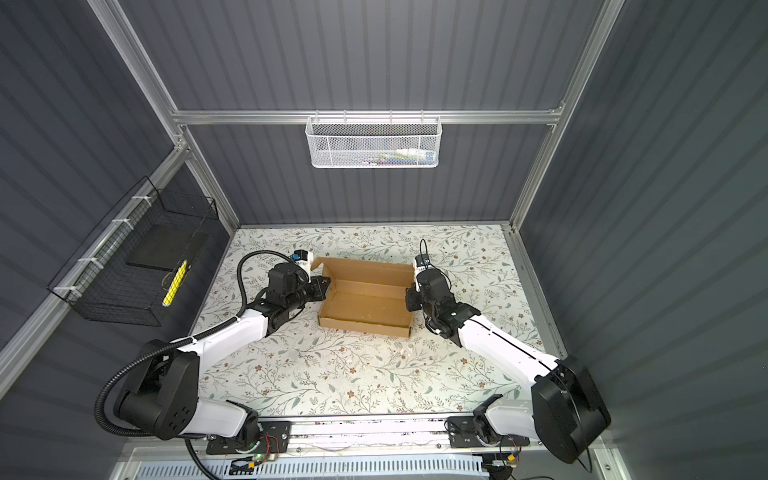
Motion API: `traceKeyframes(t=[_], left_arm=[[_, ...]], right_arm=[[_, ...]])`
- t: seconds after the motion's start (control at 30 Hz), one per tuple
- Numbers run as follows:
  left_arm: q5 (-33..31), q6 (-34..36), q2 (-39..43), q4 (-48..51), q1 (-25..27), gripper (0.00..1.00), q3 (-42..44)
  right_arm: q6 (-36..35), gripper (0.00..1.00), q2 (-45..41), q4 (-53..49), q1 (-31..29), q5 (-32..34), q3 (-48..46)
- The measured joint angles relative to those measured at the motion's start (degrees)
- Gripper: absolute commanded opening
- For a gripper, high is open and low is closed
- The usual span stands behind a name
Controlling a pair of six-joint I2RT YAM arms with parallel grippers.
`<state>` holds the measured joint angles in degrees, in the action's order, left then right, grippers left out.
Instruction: Fold the paper box
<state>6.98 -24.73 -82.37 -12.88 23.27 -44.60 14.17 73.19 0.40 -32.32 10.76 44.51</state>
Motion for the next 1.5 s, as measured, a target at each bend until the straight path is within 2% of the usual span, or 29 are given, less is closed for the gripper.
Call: traceKeyframes(t=[0.53,0.77,0.9,1.07,1.5], left_arm=[[-2.6,0.2,1.7,0.0,0.3,0.10,3.2],[-4.2,0.3,2.6,0.0,0.3,0.09,5.0],[-4.7,0.3,2.8,0.0,0.3,0.09,6.2],[-5.4,0.3,3.0,0.0,0.3,0.09,7.1],[-6.2,0.3,4.2,0.0,0.3,0.09,7.8]], right_arm=[[0.5,0.10,-0.7,-0.5,-0.8,0.0,-1.7],[1.4,0.19,-3.1,-1.5,-1.1,-0.3,-4.3],[1.9,0.31,-4.8,-2.0,-1.2,-0.4,-5.2],[2.4,0.39,-7.3,-2.2,-1.2,-0.4,-6.4],[6.0,0.46,-19.7,-6.1,-2.4,-0.2,-11.5]])
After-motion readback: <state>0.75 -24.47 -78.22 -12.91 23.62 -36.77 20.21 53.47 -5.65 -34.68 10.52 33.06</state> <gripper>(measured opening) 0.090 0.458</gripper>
